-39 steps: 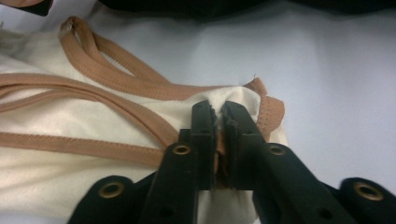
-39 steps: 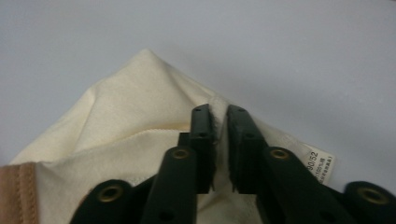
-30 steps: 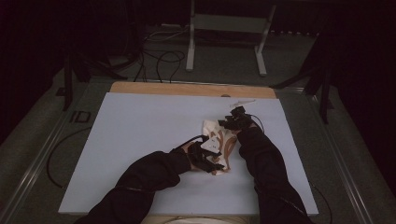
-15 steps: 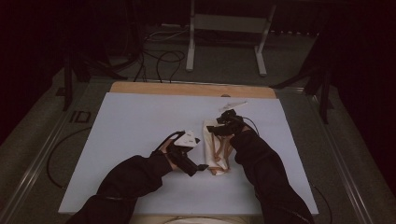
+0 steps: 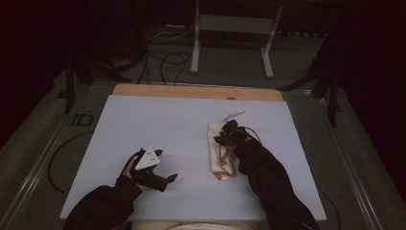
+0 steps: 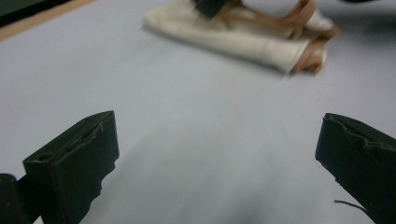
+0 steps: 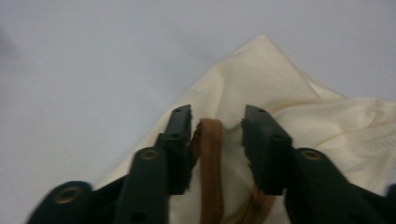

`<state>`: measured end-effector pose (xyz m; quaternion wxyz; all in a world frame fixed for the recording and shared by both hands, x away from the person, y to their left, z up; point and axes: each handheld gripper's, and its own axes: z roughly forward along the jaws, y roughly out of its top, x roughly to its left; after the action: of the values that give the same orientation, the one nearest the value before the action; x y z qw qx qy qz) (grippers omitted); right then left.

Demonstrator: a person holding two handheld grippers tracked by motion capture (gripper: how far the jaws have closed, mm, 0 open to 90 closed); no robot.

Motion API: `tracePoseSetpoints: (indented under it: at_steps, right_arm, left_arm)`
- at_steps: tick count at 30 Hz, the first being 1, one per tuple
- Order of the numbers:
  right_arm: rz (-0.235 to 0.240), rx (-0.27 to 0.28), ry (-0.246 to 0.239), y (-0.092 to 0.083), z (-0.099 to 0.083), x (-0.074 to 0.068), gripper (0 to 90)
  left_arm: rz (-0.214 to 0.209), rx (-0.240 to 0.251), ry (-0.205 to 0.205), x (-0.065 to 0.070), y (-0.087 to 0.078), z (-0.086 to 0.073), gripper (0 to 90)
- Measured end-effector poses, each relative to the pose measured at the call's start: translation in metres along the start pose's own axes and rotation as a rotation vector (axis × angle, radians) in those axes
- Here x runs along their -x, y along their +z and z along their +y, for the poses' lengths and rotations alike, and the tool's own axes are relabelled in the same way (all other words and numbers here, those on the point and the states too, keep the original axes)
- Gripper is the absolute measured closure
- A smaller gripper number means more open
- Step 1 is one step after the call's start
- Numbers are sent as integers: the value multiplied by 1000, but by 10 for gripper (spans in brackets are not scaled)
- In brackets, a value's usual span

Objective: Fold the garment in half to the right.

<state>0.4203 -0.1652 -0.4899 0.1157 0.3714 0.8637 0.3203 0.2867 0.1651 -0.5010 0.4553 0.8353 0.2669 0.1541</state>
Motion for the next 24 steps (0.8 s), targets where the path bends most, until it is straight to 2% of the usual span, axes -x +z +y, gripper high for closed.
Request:
tracePoseSetpoints:
  at_steps: [4,5,11,15,21,24]
  right_arm:
    - [0,-15,-10,-3,-2,2,856]
    - [-5,-17,-15,-3,-3,2,867]
    - [-27,-2,-36,-12,-4,3,878]
    - [-76,22,-50,-24,-6,5,879]
    - [-130,59,-17,-42,-18,18,879]
    - [-145,71,15,-48,-27,25,879]
  left_arm:
    - [18,21,-32,-10,-12,-14,9]
    - [27,20,-38,-12,-14,-17,9]
    - [68,10,-47,-16,-20,-29,9]
    - [82,27,-54,-17,-23,-32,9]
    - [94,55,-65,-16,-28,-34,9]
    - [97,59,-72,-17,-28,-35,9]
